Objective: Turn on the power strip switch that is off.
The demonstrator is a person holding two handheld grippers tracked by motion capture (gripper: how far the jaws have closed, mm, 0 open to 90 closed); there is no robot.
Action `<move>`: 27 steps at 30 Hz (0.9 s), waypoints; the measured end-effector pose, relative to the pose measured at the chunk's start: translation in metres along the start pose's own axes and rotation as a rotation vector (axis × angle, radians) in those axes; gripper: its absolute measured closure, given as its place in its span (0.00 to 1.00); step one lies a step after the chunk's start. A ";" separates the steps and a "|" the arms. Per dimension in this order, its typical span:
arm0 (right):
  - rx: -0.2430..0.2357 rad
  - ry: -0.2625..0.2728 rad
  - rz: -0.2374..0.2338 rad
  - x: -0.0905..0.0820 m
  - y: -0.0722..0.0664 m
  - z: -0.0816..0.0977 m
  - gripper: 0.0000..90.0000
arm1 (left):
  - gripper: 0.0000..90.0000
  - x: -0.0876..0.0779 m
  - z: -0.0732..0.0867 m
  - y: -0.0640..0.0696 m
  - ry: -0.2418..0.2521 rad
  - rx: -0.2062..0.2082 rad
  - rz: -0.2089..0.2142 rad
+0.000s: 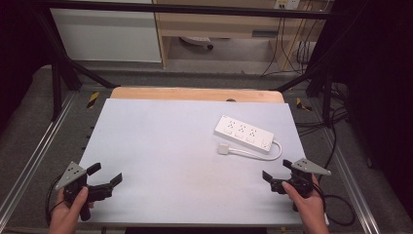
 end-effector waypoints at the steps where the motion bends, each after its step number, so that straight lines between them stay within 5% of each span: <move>1: 0.001 0.017 0.000 -0.002 -0.001 -0.003 0.04 | 0.06 0.000 0.000 0.000 0.000 0.000 0.000; 7: 0.016 0.072 -0.021 -0.008 -0.007 -0.016 0.03 | 0.06 0.001 0.001 0.000 -0.006 -0.005 -0.003; 27: -0.013 0.065 -0.013 0.000 -0.014 -0.044 0.03 | 0.06 0.002 0.002 0.000 -0.017 0.004 -0.001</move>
Point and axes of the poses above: each handheld gripper's, and its own axes: x roughly forward along the jaws, z roughly out of its underside, y roughly to its right, the point moved 6 cm from there along x, roughly forward along the jaws, and after that the axes turned 3 degrees about -y, right-handed, at the moved point
